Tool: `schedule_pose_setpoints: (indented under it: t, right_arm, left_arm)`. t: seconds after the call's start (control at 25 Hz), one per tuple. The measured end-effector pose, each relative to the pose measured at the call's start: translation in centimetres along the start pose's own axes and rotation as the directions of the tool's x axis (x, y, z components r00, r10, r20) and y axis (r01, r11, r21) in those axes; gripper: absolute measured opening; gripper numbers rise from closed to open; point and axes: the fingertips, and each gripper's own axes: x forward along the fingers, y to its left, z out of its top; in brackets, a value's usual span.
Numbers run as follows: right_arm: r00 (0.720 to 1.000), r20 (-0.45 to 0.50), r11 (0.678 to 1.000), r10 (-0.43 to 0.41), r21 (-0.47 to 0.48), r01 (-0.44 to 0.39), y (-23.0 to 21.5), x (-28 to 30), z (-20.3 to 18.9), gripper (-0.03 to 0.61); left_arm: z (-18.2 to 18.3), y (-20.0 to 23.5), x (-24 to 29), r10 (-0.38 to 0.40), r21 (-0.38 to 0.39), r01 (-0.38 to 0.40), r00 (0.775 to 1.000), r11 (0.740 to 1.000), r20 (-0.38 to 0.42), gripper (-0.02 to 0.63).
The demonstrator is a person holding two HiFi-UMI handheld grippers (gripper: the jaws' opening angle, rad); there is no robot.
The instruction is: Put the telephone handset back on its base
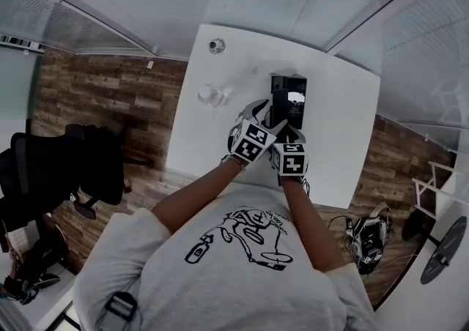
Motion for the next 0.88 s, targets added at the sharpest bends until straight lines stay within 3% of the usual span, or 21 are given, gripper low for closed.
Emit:
schedule_pose_setpoints:
  t: [0.2, 0.88]
  right_arm:
    - [0.999, -0.041, 0.998, 0.006, 0.056, -0.003, -0.4, 1.6, -0.4, 0.212]
    - [0.996, -0.090, 0.989, 0.006, 0.150, 0.008, -1.3, 3.7, -0.5, 0.207]
  left_arm:
    - [-1.0, 1.0, 1.4, 0.016, 0.051, -0.014, 1.000, 0.999, -0.024, 0.296]
    - [-2.5, 2.5, 4.0, -0.013, 0.087, 0.019, 0.997, 0.996, -0.071, 0.261]
